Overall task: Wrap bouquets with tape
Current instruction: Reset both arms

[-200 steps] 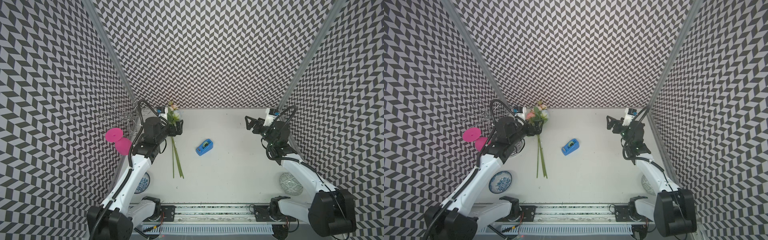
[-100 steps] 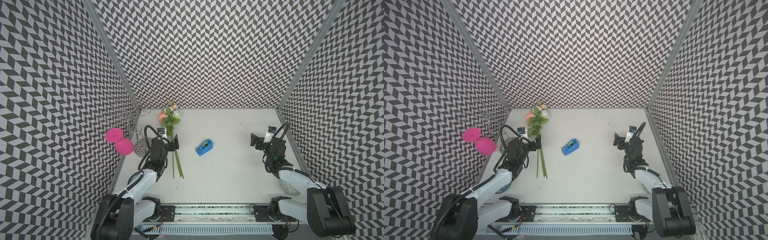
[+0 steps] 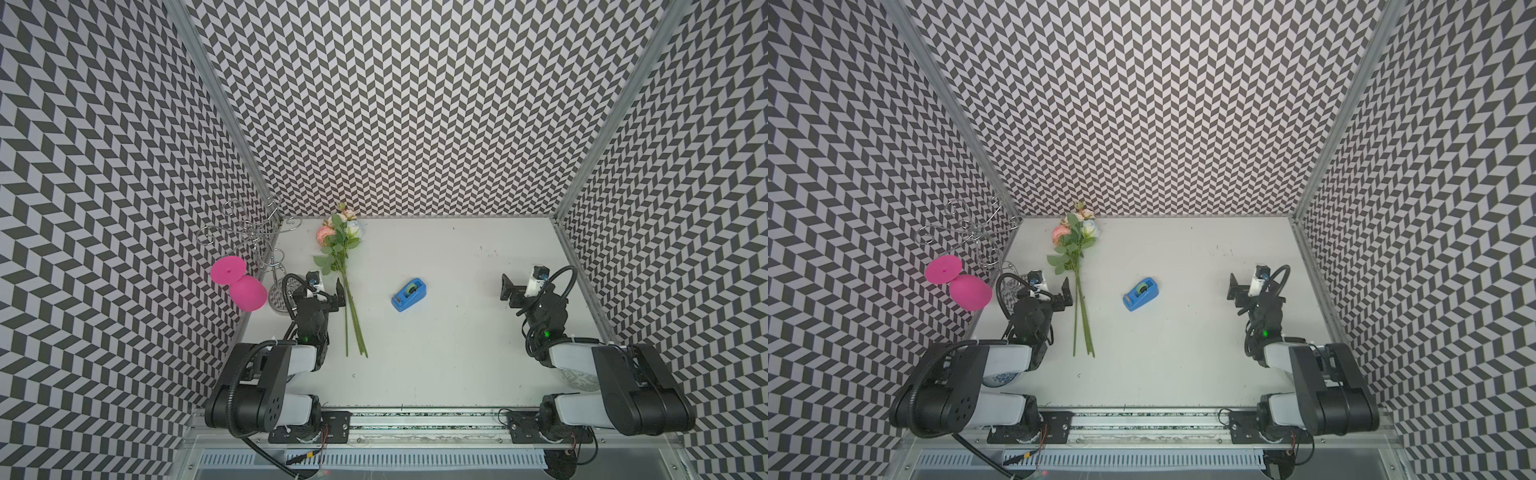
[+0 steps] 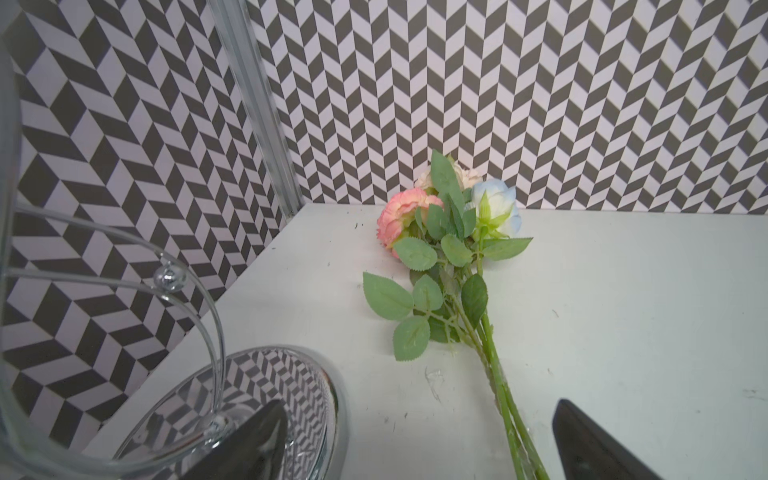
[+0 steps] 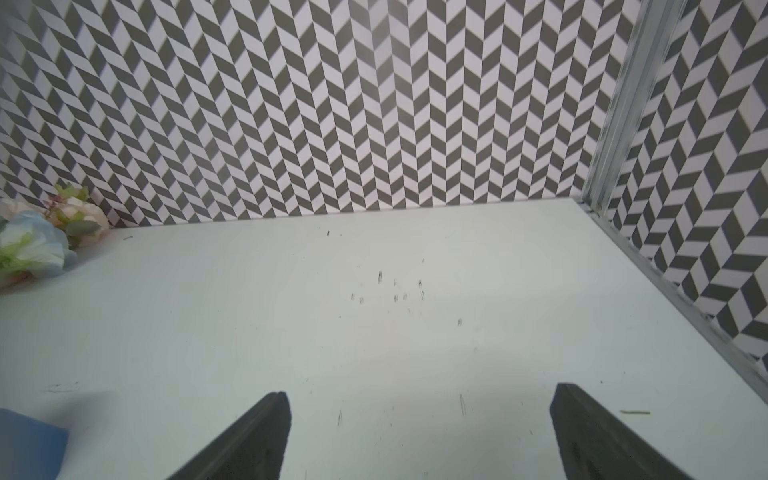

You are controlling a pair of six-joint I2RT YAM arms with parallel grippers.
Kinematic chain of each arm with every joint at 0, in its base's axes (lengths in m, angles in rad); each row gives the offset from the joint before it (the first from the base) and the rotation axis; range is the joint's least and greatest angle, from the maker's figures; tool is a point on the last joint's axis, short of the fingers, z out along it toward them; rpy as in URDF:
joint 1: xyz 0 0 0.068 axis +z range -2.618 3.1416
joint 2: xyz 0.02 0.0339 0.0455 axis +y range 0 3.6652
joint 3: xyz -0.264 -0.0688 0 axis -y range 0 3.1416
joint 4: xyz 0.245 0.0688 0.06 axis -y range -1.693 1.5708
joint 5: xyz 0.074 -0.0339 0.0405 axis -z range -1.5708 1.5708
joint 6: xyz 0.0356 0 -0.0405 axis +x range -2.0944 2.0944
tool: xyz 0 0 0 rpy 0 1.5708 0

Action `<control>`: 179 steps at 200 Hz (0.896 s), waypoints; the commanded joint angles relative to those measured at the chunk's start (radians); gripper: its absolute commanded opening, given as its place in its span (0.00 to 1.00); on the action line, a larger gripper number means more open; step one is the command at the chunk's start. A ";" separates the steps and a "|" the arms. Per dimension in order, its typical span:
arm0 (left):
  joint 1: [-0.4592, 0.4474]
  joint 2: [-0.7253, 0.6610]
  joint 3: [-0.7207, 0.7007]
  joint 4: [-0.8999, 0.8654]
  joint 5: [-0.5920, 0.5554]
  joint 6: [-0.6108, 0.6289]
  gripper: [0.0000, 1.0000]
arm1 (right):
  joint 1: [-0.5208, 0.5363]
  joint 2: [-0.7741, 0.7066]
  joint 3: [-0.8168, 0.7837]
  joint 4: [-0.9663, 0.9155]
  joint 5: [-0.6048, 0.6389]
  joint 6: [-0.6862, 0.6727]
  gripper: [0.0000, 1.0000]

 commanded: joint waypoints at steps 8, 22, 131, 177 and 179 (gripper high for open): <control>0.054 0.127 -0.024 0.304 0.085 -0.015 1.00 | -0.003 0.159 -0.043 0.322 0.067 -0.015 0.99; 0.056 0.124 0.028 0.185 0.086 -0.013 0.99 | -0.005 0.152 0.004 0.243 0.079 -0.005 0.99; 0.055 0.120 0.036 0.170 0.089 -0.011 1.00 | -0.016 0.146 0.035 0.179 -0.001 -0.020 0.99; 0.055 0.120 0.036 0.170 0.088 -0.011 1.00 | -0.017 0.147 0.027 0.199 -0.003 -0.024 0.99; 0.055 0.119 0.036 0.170 0.089 -0.010 1.00 | -0.017 0.148 0.027 0.199 -0.003 -0.024 0.99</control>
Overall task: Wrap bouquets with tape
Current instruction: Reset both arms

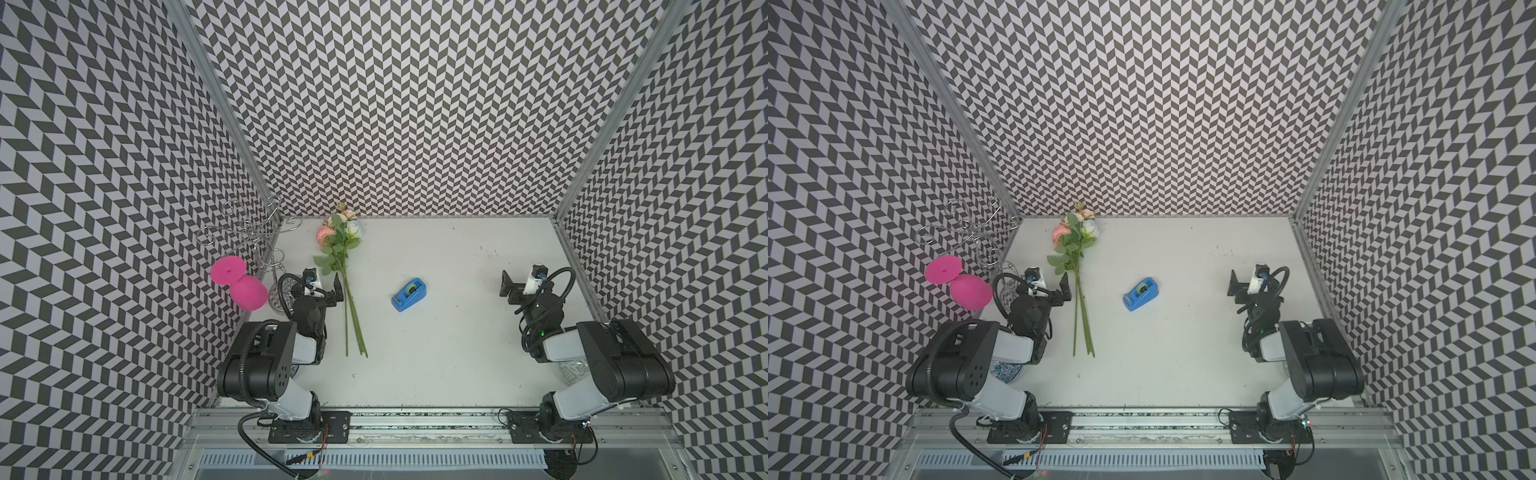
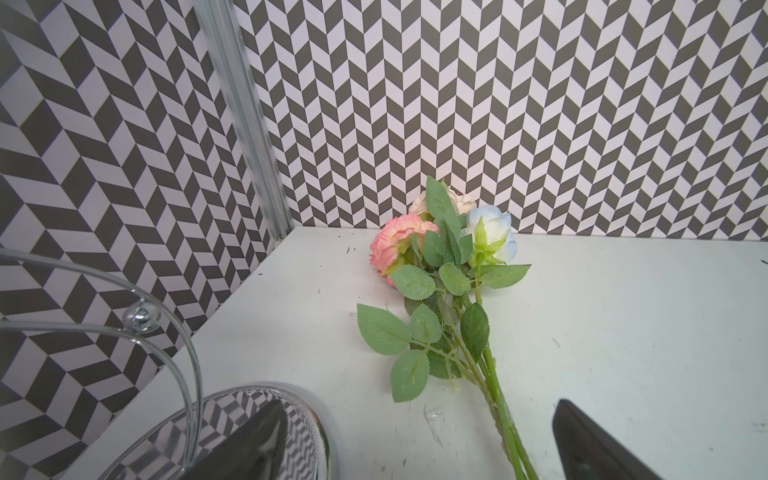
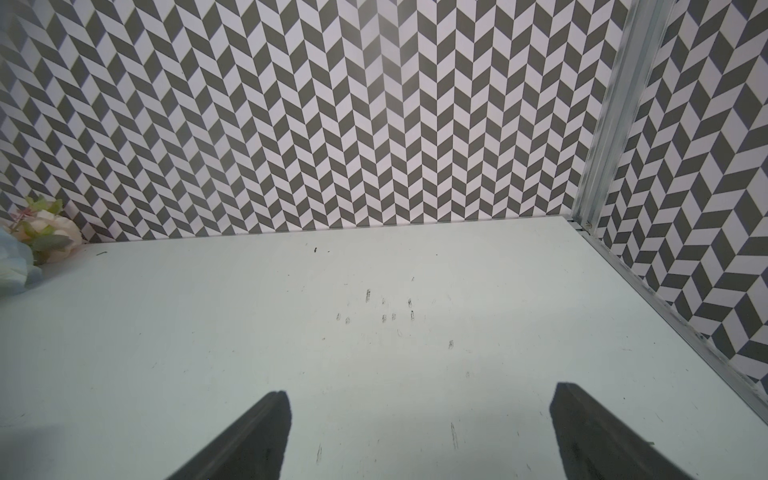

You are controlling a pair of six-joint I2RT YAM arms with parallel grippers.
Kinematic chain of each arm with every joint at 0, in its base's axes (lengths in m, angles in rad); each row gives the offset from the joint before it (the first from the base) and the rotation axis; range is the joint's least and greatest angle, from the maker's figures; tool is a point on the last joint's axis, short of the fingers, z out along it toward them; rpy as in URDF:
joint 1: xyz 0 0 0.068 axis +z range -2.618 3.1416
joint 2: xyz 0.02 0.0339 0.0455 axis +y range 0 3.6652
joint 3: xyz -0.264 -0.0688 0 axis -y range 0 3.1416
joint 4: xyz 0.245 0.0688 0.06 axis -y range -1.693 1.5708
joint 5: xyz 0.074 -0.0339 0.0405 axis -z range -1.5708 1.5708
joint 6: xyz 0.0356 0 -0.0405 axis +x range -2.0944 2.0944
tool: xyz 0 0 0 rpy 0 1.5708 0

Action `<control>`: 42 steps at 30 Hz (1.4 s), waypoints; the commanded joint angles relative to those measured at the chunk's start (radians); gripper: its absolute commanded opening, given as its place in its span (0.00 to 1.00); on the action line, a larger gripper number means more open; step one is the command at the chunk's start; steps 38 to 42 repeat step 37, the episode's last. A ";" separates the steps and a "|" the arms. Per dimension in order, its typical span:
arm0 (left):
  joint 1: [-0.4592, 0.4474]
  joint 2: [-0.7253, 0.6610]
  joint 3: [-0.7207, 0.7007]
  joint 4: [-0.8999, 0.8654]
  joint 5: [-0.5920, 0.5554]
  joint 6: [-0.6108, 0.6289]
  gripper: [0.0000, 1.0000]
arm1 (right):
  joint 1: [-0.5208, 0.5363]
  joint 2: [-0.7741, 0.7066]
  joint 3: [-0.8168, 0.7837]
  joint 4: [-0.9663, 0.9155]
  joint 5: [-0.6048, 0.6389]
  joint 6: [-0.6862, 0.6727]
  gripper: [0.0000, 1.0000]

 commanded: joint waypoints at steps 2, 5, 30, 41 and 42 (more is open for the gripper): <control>0.000 -0.005 0.006 0.030 0.006 -0.007 1.00 | -0.007 -0.008 -0.001 0.058 -0.011 -0.015 0.99; 0.001 -0.006 0.006 0.030 0.006 -0.006 0.99 | -0.007 -0.015 -0.008 0.103 -0.026 -0.022 0.99; 0.000 -0.006 0.007 0.030 0.005 -0.006 1.00 | -0.011 -0.018 0.009 0.027 -0.023 -0.018 0.99; 0.003 -0.007 0.008 0.023 0.009 -0.008 1.00 | -0.011 -0.017 0.012 0.017 -0.023 -0.016 0.99; 0.003 -0.007 0.008 0.023 0.009 -0.008 1.00 | -0.011 -0.017 0.012 0.017 -0.023 -0.016 0.99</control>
